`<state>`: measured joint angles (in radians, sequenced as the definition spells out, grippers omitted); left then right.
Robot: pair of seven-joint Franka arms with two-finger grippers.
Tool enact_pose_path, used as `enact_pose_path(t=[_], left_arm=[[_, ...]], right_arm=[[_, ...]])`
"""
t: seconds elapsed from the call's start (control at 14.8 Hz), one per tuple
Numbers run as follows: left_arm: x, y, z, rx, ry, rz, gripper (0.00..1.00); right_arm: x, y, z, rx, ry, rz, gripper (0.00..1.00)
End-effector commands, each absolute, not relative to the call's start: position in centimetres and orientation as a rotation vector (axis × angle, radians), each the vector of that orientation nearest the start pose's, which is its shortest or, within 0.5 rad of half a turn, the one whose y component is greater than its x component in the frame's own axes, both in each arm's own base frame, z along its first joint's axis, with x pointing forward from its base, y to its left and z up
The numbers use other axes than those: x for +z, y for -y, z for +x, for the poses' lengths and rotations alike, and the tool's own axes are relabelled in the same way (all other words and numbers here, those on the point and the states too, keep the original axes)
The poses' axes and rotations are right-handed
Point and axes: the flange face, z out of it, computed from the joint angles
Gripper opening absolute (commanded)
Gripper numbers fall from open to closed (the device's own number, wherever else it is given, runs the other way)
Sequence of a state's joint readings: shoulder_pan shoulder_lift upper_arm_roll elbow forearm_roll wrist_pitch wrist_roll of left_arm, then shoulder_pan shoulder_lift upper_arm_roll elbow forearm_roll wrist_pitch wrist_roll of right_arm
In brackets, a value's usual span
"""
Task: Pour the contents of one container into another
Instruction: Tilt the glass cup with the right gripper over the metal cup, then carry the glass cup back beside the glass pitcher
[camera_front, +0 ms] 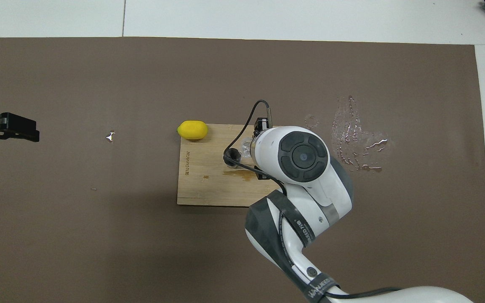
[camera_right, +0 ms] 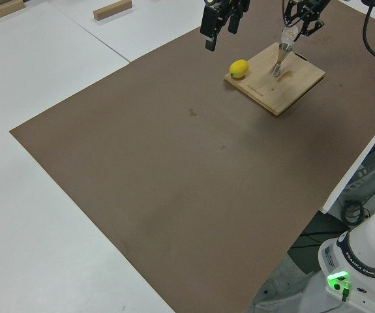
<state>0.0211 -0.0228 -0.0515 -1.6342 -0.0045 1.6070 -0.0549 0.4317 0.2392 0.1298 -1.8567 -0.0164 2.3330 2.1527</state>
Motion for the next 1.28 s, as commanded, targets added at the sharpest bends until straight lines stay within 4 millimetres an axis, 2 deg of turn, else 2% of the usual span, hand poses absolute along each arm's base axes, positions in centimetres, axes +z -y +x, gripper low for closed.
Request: enact_pose_path(t=[0.0,0.2,0.54,0.74,0.88,1.08,1.22], left_arm=[[60.8,1.1,54.5,-0.005,0.055,-3.131,1.00],[60.8,1.1,54.5,-0.005,0.055,-3.131,1.00],[60.8,1.1,54.5,-0.005,0.055,-3.131,1.00],[60.8,1.1,54.6,-0.005,0.055,-3.131,1.00],[60.8,1.1,54.6,-0.003,0.055,-3.131,1.00],[60.8,1.1,54.5,-0.008,0.057,-3.131,1.00],[60.8,1.2,54.6,-0.008,0.055,-3.131,1.00]], right_arm=[[41.9,-32.5,55.3,0.086,-2.072,-2.006,0.06],[41.2,-29.4,56.8,0.156,-2.112,-1.949,0.06],[39.5,-20.5,59.7,0.344,-2.107,-1.834,0.05],[37.5,-15.5,59.9,0.409,-2.082,-1.812,0.04],[36.1,-13.2,59.6,0.432,-2.029,-1.839,0.03],[35.0,-8.9,59.7,0.470,-2.015,-1.823,0.01],[34.1,-5.2,59.5,0.498,-1.981,-1.815,0.00]])
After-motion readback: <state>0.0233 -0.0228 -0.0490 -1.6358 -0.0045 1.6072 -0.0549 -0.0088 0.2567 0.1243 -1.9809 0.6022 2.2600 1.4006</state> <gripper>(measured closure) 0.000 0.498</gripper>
